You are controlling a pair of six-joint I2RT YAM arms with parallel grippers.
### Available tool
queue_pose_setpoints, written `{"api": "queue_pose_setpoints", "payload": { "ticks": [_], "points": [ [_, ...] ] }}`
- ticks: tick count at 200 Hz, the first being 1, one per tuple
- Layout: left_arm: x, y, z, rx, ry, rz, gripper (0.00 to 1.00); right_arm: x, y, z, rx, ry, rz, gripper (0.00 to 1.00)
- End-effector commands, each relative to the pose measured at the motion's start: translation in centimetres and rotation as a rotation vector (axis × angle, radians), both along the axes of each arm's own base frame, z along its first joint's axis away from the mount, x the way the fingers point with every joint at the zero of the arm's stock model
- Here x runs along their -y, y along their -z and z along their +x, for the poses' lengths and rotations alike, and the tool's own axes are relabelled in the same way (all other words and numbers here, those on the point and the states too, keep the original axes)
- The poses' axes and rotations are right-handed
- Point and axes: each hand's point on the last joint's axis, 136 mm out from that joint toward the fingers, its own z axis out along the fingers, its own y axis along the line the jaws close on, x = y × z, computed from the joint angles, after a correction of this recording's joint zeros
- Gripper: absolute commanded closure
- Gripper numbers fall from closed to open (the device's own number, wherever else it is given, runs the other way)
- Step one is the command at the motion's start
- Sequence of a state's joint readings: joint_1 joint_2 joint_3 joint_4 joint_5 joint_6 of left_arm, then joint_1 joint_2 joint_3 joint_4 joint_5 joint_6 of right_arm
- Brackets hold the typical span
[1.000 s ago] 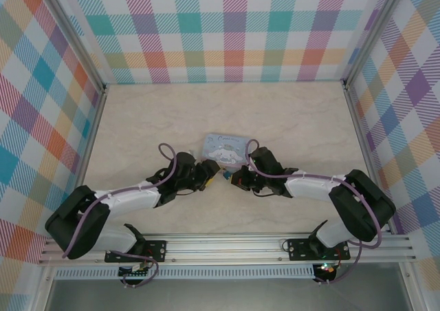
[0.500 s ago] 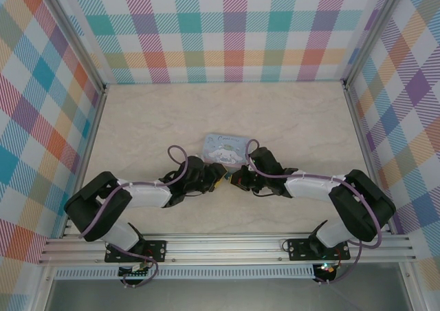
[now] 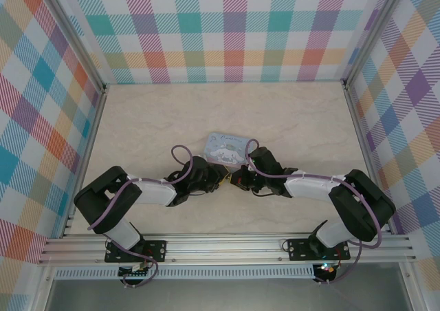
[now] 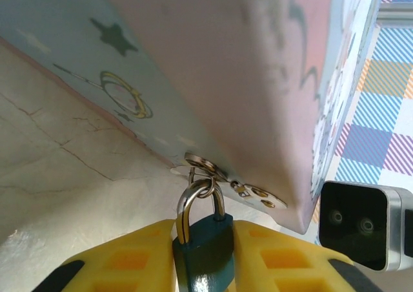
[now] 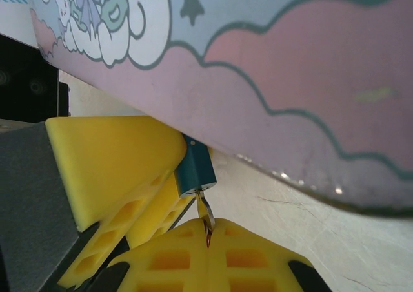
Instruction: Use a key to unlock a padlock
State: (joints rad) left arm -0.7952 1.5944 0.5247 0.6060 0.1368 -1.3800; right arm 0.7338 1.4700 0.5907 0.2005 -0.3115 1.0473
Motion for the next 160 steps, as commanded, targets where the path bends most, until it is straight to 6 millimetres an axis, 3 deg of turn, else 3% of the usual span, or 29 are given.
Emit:
{"api": "queue_pose_setpoints", "payload": {
  "ticks": [1, 43, 68, 116, 160],
  "points": [
    [1.1, -1.7, 0.3, 0.041, 0.000, -0.045, 0.78, -1.2, -1.9, 0.9, 0.042, -0.002, 0.053, 0.96],
    [0.9, -2.0, 0.4, 0.041, -0.013, -0.038, 0.90, -0.4, -1.9, 0.8, 0.058, 0.018, 0.033, 0.92],
    [0.8, -2.2, 0.5, 0.038, -0.024, -0.041, 1.00, 0.4, -1.5, 0.5, 0.068, 0.016, 0.005, 0.84],
    [0.9, -2.6, 0.9, 0.040, -0.034, -0.036, 1.00, 2.8, -1.4, 0.1, 0.139, -0.013, -0.105, 0.63],
    [1.0, -2.7, 0.9, 0.025, -0.042, -0.043, 1.00, 5.8, -3.9, 0.8, 0.462, -0.147, -0.315, 0.47]
  ]
}}
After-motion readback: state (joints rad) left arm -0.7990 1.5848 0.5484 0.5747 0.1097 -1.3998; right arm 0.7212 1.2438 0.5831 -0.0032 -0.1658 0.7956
